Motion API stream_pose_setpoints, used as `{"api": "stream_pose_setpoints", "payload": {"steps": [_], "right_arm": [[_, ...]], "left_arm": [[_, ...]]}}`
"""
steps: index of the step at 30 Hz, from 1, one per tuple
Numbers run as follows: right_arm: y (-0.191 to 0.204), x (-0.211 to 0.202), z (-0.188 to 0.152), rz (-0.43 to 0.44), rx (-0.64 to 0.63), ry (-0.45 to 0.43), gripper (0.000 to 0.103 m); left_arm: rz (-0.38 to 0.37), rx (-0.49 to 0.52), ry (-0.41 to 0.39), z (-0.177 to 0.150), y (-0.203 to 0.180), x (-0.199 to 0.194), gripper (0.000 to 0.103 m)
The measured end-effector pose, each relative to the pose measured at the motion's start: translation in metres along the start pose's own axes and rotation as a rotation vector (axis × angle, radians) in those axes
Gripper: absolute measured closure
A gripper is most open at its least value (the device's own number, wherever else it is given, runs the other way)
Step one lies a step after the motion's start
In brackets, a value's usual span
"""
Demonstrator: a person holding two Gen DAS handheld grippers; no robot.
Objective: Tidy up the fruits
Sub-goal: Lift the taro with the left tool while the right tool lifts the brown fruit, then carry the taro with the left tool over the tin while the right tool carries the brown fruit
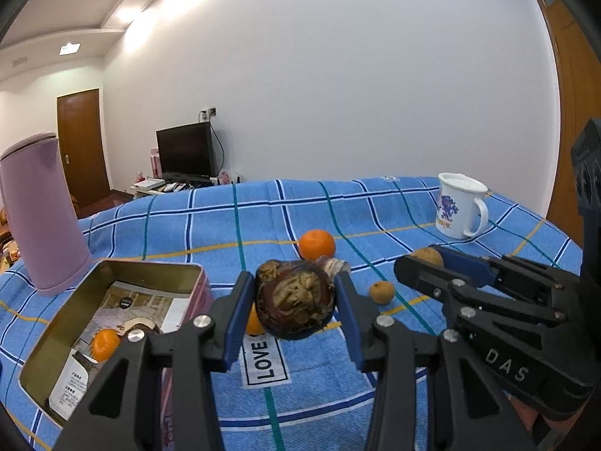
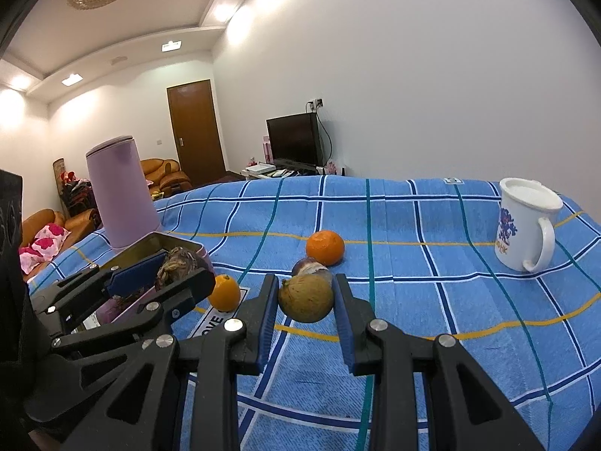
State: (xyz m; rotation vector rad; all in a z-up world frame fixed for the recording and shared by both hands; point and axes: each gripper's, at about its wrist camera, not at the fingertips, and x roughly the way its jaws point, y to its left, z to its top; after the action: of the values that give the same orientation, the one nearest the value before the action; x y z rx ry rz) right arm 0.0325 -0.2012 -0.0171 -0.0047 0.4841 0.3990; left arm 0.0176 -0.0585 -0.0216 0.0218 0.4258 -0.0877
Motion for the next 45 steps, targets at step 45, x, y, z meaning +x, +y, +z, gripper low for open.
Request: {"api": "stream_pose_setpoints", "payload": {"steps": [45], "right_arm": [[0.073,0.008,0.018,0.150,-0.148,0.001,0.072]], "left_arm": [[0.134,-0.042,-0.049,-0.003,0.067,-0.050,0.058]]}}
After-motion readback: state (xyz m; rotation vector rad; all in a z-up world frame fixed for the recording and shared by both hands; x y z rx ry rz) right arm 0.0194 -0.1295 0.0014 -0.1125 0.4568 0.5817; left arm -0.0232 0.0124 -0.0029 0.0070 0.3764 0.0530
